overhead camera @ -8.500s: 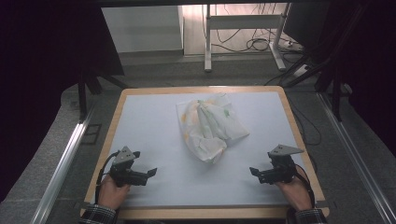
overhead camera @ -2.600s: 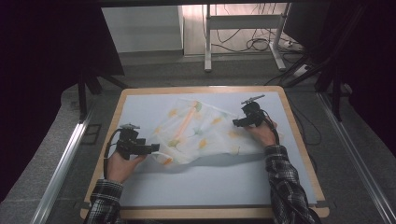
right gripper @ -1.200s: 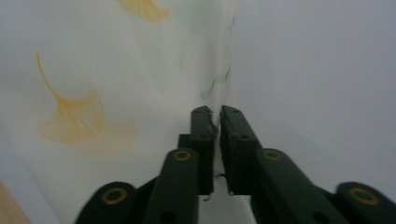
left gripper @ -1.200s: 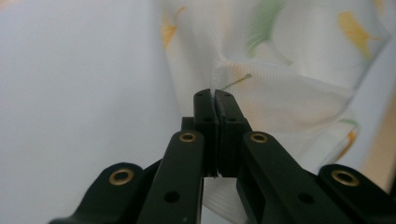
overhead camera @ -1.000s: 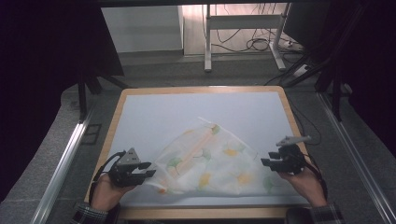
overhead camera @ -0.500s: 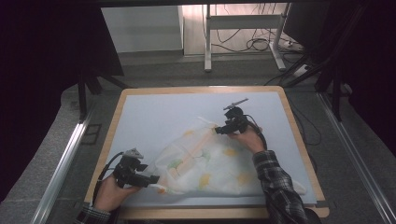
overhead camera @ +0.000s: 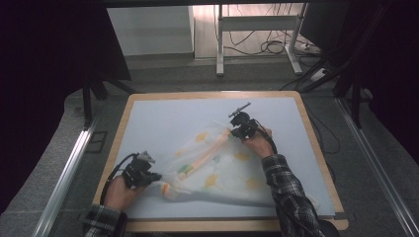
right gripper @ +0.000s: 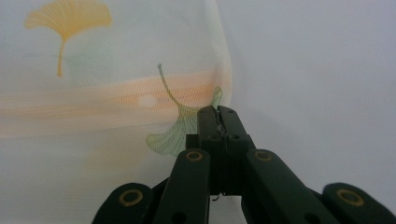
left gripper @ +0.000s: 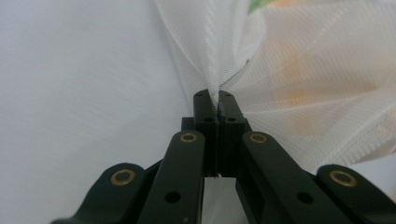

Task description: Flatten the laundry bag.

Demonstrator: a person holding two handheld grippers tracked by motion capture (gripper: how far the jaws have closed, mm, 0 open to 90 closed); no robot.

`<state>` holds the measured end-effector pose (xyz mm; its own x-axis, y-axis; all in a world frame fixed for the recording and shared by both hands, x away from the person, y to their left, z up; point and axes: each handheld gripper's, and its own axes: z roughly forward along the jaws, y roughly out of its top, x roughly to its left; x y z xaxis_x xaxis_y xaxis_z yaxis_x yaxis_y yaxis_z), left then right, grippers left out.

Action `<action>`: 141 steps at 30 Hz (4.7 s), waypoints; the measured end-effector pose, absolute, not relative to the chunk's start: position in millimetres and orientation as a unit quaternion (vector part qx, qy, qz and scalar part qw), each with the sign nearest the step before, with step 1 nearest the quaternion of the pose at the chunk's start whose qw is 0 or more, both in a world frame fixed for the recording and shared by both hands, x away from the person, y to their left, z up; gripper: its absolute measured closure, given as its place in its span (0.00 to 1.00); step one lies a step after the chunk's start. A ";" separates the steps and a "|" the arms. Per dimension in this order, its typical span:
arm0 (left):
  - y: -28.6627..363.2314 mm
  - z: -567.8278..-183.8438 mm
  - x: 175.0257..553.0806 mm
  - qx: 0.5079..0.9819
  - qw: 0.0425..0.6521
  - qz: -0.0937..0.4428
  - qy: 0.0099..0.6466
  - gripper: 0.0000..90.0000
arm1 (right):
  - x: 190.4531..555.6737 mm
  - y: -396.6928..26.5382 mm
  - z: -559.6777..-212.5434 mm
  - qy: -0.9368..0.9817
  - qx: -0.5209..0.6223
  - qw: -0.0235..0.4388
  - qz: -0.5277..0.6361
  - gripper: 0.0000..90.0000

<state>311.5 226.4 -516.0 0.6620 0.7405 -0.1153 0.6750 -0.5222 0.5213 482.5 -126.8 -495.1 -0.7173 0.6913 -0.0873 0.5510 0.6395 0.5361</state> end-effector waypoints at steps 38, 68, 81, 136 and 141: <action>249.4 -435.9 253.7 0.868 0.348 0.161 0.317 0.37 | 264.9 -229.9 -491.1 0.870 0.341 0.054 0.351 0.98; 108.4 -443.0 388.0 0.880 0.374 0.071 0.283 0.43 | 369.1 -251.4 -481.0 0.825 0.420 0.128 0.356 0.61; 29.6 -501.3 405.5 0.917 0.303 0.029 0.258 0.53 | 337.7 -244.0 -509.2 0.864 0.384 0.095 0.312 0.55; 193.0 -463.9 412.3 0.811 0.333 0.185 0.444 0.97 | 378.0 -122.5 -490.4 0.888 0.309 0.062 0.335 0.99; 210.5 -455.0 416.5 0.794 0.327 0.193 0.475 0.97 | 347.5 -165.8 -477.6 0.889 0.316 0.065 0.326 0.99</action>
<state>416.5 210.5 -455.0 0.4744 0.8803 -0.0035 0.6272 -0.3353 0.7030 347.5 -165.8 -477.6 -0.7924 0.6032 0.0910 0.5188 0.5879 0.6207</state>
